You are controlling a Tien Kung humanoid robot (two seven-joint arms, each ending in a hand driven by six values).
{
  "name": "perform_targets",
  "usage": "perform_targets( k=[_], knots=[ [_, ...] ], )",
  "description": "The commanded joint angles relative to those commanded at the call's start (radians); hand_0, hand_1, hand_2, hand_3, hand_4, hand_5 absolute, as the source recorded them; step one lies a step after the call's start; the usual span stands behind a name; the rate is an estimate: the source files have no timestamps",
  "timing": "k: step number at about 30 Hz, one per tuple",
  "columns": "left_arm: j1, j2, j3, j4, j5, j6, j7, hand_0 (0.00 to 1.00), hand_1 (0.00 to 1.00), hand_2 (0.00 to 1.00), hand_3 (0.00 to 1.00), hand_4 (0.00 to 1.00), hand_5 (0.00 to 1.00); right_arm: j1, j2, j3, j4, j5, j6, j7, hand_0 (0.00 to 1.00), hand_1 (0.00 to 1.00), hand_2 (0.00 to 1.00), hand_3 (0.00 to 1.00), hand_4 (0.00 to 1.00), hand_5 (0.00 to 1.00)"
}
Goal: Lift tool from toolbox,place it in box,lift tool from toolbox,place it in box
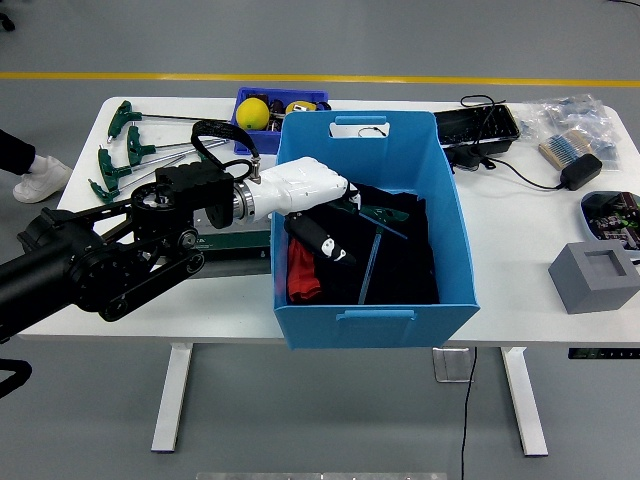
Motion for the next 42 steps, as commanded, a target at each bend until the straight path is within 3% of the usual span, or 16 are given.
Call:
perform_targets(
  k=[1,2,7,8,11,15,19,20,24,25,26,32,37,39,42],
  knots=[
    [0.002,0.002,-0.005,-0.001,-0.001,-0.002,0.006,0.518,0.663,0.678,0.656,0.998,0.753,0.0,0.0,0.0,0.0,0.0,0.0,0.0,0.629,0.603,0.673,0.548,0.762,0.664],
    [0.005,0.003,-0.01,-0.001,-0.001,-0.003,0.012,0.638,0.778,0.758,0.722,0.998,0.771,0.001,0.0,0.0,0.0,0.0,0.0,0.0,0.629,0.603,0.673,0.548,0.763,0.666],
    [0.016,0.006,-0.034,0.0,-0.009,-0.01,0.026,0.638,0.778,0.758,0.722,0.998,0.771,0.003,0.001,-0.007,0.0,0.015,0.0,0.004,0.629,0.603,0.673,0.548,0.763,0.666],
    [0.019,0.007,-0.039,0.0,-0.012,-0.007,0.024,0.725,0.836,0.836,0.784,0.998,0.773,0.003,0.001,-0.008,0.0,0.018,0.0,0.005,0.629,0.603,0.673,0.548,0.763,0.665],
    [0.024,0.008,-0.055,-0.002,-0.017,0.003,0.018,0.725,0.836,0.836,0.784,0.998,0.773,0.004,0.001,-0.009,-0.001,0.02,0.0,0.006,0.629,0.603,0.673,0.548,0.763,0.665],
    [0.05,0.009,-0.111,-0.014,-0.035,0.066,0.0,0.732,0.837,0.859,0.793,0.998,0.752,0.004,0.001,-0.012,-0.001,0.028,0.0,0.009,0.629,0.604,0.673,0.548,0.763,0.666],
    [0.119,0.002,-0.229,-0.038,-0.089,0.13,-0.011,0.732,0.837,0.859,0.793,0.998,0.752,0.004,0.003,-0.017,-0.001,0.038,0.0,0.013,0.629,0.604,0.673,0.548,0.763,0.666],
    [0.145,-0.002,-0.273,-0.045,-0.119,0.142,-0.01,0.679,0.761,0.807,0.76,0.987,0.718,0.004,0.003,-0.019,-0.001,0.043,-0.001,0.014,0.63,0.604,0.673,0.548,0.763,0.666],
    [0.237,-0.015,-0.429,-0.083,-0.23,0.17,0.004,0.679,0.761,0.807,0.76,0.987,0.718,0.005,0.003,-0.027,-0.001,0.055,-0.001,0.019,0.63,0.604,0.673,0.548,0.763,0.666],
    [0.258,-0.016,-0.466,-0.092,-0.261,0.171,0.011,0.679,0.761,0.807,0.76,0.987,0.718,0.005,0.004,-0.029,-0.001,0.058,-0.001,0.02,0.63,0.604,0.673,0.548,0.763,0.666],
    [0.271,-0.017,-0.492,-0.097,-0.285,0.17,0.015,0.577,0.657,0.711,0.712,0.954,0.698,0.005,0.004,-0.03,-0.001,0.06,-0.001,0.02,0.63,0.604,0.673,0.548,0.763,0.666],
    [0.368,-0.023,-0.65,-0.121,-0.396,0.122,0.155,0.57,0.663,0.715,0.709,0.946,0.708,0.005,0.006,-0.039,0.0,0.075,-0.003,0.026,0.629,0.603,0.673,0.548,0.763,0.667],
    [0.444,-0.028,-0.735,-0.127,-0.524,0.136,0.189,0.57,0.663,0.715,0.709,0.946,0.708,0.003,0.007,-0.042,0.0,0.08,-0.004,0.027,0.629,0.603,0.673,0.548,0.763,0.667],
    [0.486,-0.042,-0.779,-0.134,-0.529,0.121,0.22,0.58,0.67,0.729,0.709,0.927,0.712,0.003,0.008,-0.046,0.0,0.087,-0.004,0.03,0.63,0.604,0.673,0.548,0.763,0.667],
    [0.542,-0.068,-0.836,-0.143,-0.562,0.122,0.211,0.58,0.67,0.729,0.709,0.927,0.712,0.005,0.008,-0.051,0.001,0.094,-0.004,0.032,0.63,0.604,0.673,0.548,0.763,0.667]
  ],
)
